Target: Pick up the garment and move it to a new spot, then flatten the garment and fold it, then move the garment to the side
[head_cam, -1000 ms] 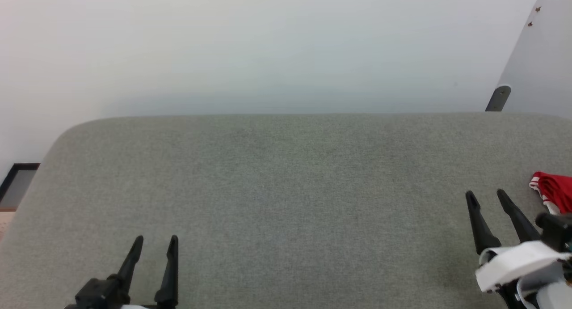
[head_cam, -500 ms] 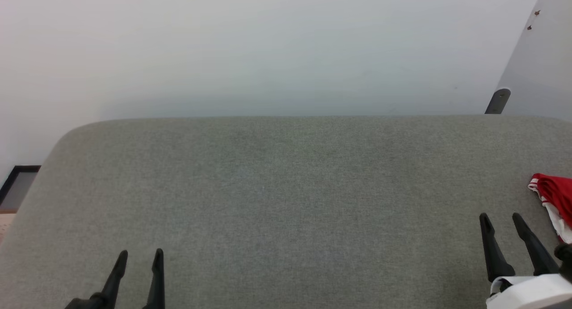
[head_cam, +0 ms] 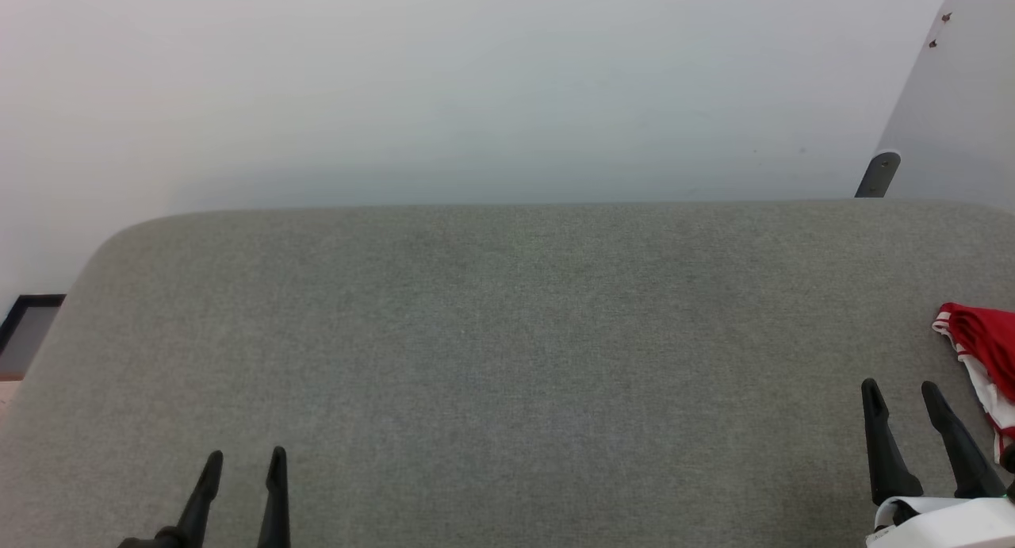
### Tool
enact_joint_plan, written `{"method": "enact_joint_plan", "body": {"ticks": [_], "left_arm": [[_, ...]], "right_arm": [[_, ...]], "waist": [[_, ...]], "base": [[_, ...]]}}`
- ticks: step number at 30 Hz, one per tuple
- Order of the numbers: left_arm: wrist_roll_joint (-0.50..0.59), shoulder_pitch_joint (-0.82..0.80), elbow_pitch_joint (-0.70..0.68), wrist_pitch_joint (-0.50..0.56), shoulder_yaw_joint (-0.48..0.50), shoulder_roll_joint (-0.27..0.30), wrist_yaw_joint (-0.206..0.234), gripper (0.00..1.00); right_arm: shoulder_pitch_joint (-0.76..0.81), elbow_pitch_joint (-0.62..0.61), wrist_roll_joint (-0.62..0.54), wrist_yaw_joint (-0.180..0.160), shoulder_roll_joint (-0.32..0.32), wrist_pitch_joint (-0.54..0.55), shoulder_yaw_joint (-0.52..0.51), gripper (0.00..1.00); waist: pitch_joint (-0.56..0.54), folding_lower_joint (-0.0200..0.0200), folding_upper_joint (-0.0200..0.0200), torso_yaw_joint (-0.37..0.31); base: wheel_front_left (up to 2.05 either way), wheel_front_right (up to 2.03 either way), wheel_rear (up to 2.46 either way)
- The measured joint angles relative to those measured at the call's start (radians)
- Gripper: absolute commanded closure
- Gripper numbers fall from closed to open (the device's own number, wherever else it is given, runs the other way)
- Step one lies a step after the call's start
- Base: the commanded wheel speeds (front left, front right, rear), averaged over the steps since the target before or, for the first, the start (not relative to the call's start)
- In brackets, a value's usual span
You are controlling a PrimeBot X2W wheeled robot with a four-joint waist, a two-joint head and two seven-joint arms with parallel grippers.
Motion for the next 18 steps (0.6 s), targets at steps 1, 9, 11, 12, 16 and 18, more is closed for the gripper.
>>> {"method": "enact_joint_plan", "body": {"ticks": [1,9,11,12,16,18], "left_arm": [[-0.002,0.000,0.000,0.000,0.000,0.000,0.000,0.00],[-0.010,0.000,0.002,0.000,-0.004,0.000,0.000,0.00],[-0.012,0.000,0.004,0.000,-0.005,0.000,0.000,0.00],[-0.015,0.000,0.005,0.000,-0.006,-0.001,0.000,0.00],[-0.021,0.000,0.006,0.000,-0.007,-0.001,0.000,0.00],[-0.021,0.000,0.006,0.000,-0.007,0.000,0.000,0.00]], "right_arm": [[0.000,-0.002,0.000,0.000,0.003,0.002,-0.002,0.00],[0.000,-0.015,0.007,0.000,0.018,0.003,-0.008,0.00],[0.001,-0.016,0.007,0.000,0.020,0.003,-0.009,0.00],[0.001,-0.016,0.007,0.000,0.020,0.003,-0.009,0.00],[0.001,-0.017,0.008,0.000,0.021,0.002,-0.009,0.00],[0.001,-0.017,0.009,0.000,0.022,0.002,-0.009,0.00]], "waist": [[0.000,0.0000,0.0000,0.000],[0.002,0.0000,0.0000,-0.002],[0.002,0.0000,0.0000,-0.002],[0.003,0.0001,0.0000,-0.002],[0.004,0.0000,0.0000,-0.002],[0.004,0.0000,0.0000,-0.002]], "base": [[0.00,0.00,0.00],[0.00,0.00,0.00],[0.00,0.00,0.00],[0.00,0.00,0.00],[0.00,0.00,0.00],[0.00,0.00,0.00]]}}
